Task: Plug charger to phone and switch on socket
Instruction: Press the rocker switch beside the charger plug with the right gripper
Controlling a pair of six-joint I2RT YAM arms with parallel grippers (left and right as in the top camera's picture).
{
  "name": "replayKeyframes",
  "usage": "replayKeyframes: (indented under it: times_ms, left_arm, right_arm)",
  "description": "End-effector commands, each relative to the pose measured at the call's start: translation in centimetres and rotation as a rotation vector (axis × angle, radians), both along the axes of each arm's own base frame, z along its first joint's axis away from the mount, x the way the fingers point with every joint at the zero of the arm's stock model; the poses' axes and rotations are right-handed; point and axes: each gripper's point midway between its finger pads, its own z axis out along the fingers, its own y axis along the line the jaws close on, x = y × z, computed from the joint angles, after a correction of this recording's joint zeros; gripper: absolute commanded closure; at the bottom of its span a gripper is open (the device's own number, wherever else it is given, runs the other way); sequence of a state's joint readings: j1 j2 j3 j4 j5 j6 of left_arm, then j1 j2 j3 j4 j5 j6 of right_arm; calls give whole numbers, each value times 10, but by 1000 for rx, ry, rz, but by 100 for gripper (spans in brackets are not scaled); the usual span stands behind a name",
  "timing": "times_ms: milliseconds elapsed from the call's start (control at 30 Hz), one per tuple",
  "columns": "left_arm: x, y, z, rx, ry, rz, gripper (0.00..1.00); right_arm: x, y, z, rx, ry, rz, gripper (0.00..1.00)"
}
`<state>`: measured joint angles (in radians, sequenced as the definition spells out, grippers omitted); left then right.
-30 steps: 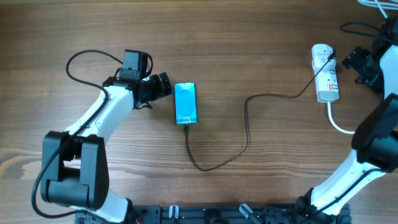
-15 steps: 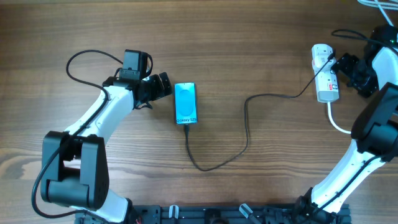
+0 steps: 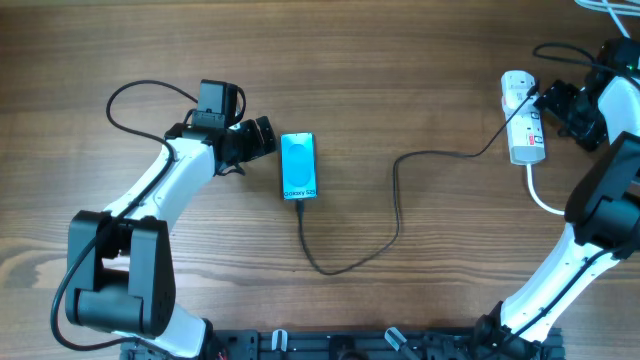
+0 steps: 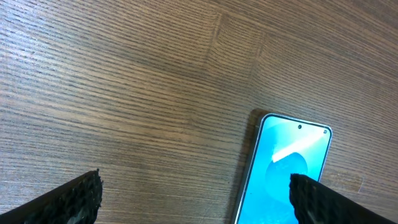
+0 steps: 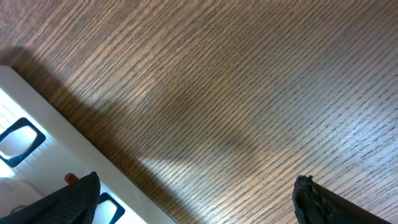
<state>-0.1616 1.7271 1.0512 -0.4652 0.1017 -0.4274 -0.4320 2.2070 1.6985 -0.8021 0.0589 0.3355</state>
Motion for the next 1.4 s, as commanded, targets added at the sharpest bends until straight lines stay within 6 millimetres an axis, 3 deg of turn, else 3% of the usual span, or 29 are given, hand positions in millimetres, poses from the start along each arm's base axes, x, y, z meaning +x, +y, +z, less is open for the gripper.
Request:
replayKeyframes:
  times_ms: [0, 167, 467, 1367]
  left_arm:
    - [5, 1, 8, 3, -25, 3, 0]
    - [5, 1, 8, 3, -25, 3, 0]
    - [5, 1, 8, 3, -25, 3, 0]
    - [5, 1, 8, 3, -25, 3, 0]
  right_arm:
    - [-10, -14, -9, -81, 56, -69, 0]
    - [-17, -23, -8, -134, 89, -94, 0]
    - [6, 12, -11, 44, -8, 95, 0]
    - [-12, 25, -16, 103, 63, 93, 0]
